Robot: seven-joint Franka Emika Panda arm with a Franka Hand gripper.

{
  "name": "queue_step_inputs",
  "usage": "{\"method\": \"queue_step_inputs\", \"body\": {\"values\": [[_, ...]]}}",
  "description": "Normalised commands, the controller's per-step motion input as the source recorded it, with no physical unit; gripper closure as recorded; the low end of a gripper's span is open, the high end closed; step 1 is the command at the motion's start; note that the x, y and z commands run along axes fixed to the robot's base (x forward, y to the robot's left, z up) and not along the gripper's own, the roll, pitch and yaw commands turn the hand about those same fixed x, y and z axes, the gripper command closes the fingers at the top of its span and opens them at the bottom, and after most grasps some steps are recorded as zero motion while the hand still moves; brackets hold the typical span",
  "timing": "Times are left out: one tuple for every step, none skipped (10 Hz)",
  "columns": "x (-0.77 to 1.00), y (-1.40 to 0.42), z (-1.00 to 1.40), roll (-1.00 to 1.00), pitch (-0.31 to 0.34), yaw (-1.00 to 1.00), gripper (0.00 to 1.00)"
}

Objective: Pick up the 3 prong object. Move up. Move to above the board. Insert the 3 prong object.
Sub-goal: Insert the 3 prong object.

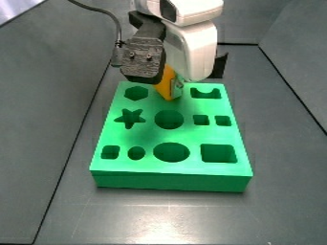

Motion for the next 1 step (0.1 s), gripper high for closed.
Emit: {"method": "queue_step_inputs", "body": {"values": [[0.00, 0.00, -0.06, -0.02, -0.084, 0.00, 1.00]]}}
